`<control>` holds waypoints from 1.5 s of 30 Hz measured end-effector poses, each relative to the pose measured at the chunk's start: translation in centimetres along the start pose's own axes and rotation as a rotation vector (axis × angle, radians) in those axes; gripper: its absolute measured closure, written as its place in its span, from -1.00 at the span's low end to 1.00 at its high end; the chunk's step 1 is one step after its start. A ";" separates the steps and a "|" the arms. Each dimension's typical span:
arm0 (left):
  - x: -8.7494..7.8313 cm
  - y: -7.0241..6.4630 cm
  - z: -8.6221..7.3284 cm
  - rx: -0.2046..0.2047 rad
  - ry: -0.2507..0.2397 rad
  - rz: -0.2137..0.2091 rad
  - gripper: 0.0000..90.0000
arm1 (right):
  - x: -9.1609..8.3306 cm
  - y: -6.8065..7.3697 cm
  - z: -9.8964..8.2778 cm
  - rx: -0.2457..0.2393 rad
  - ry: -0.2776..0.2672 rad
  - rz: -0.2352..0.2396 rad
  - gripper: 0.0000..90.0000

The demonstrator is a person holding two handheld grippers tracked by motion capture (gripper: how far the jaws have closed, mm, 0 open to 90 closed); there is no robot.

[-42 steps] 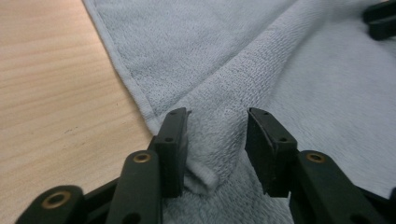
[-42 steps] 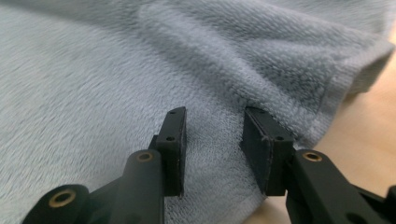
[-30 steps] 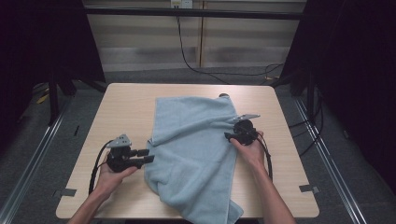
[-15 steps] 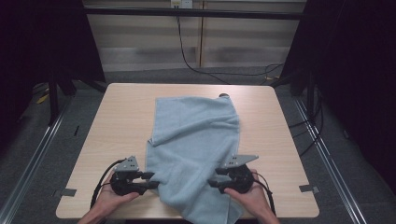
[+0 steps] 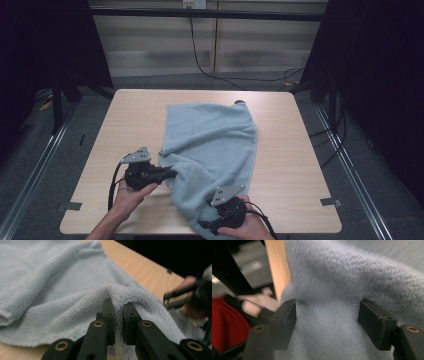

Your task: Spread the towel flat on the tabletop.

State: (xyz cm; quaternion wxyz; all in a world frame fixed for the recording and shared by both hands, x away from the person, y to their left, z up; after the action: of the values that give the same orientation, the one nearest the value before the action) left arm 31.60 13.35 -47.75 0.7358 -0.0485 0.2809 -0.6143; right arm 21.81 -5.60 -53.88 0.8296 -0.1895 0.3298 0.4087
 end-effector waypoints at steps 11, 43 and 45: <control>-2.1 -0.4 0.8 0.018 -0.007 0.030 0.85 | -3.2 -2.0 1.4 0.111 -0.135 0.018 0.92; -1.3 2.8 0.1 0.081 0.044 0.103 0.12 | -5.5 -20.3 -1.2 0.447 -0.115 -0.451 0.28; -0.7 3.2 -0.4 0.072 0.073 0.087 0.05 | -6.8 -19.2 -1.1 0.444 -0.150 -0.429 0.32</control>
State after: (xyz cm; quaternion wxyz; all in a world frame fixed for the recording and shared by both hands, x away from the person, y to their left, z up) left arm 34.10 14.89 -49.17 0.7524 0.0127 0.2868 -0.5929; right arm 33.74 -21.40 -49.06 0.9400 -0.0384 0.3013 0.1554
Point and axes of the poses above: each handheld gripper's, and its own axes: x roughly forward along the jaws, z roughly out of its top, y roughly to its left, the point moved 6 cm from there along x, roughly forward along the jaws, and after that the axes turned 14 degrees about -z, right-handed, at the moved point
